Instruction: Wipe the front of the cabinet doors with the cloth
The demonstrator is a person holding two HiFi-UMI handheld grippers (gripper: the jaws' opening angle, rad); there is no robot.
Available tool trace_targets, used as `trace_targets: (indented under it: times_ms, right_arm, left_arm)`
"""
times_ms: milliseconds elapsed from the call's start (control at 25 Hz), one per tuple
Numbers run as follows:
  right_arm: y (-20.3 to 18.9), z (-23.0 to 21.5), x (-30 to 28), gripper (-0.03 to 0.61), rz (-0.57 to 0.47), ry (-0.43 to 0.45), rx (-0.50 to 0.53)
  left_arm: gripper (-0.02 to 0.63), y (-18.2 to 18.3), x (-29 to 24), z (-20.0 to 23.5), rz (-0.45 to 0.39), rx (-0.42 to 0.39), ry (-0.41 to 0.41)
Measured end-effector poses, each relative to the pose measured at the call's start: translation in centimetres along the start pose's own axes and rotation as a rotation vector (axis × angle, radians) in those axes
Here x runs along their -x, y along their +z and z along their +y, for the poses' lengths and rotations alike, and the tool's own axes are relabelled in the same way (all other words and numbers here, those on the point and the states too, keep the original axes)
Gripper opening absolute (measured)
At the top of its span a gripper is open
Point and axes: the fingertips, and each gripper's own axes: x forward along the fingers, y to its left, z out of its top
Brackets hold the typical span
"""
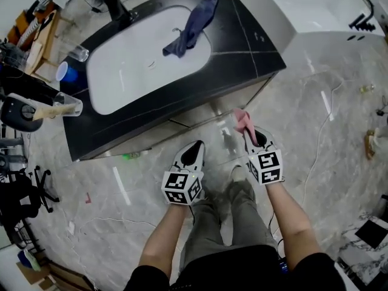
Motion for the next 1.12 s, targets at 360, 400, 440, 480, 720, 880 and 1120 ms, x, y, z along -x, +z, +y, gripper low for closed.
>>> trace_targets:
  times_ms: [360,400,440,480,720,880,1120]
  right_arm:
    - [6.2,5.1,3.1,0.044,-0.083,0.021,-0.025]
    - [6.7,5.6,3.4,0.044,-0.091,0.026,-0.027]
    - [7.3,6.2,3.8,0.044,-0.098,0.032,-0.026]
    - [7.7,6.7,4.1,0.044,-0.103,0.037,-0.024]
    - [10.0,9.2,5.5,0.044,-0.121,0.052,-0.043]
    - [11.2,11.5,6.4,0.044,-0.126,0.09,-0.034]
    - [12.8,15.4,6.9,0.044,-0.128,0.169,0.004]
  left_arm:
    - [0.017,3.6,6.7,1.9,-0.063,0.019,0.064]
    - [0.017,4.0,7.5,2.2,-0.07,0.02,0.073]
    - [0.017,4.3,8.2,2.5,-0.078,0.02,0.083]
    - [0.017,4.7,9.0,2.7,-0.087,0.02,0.093]
    - [0.017,7.6,12.9,3.2,-0.165,0.038,0.134]
    - [0.017,8.6,15.1,2.8,-0.189,0.047,0.142]
    - [0.017,9.6,17.9,2.8,-0.214,0.051,0.154]
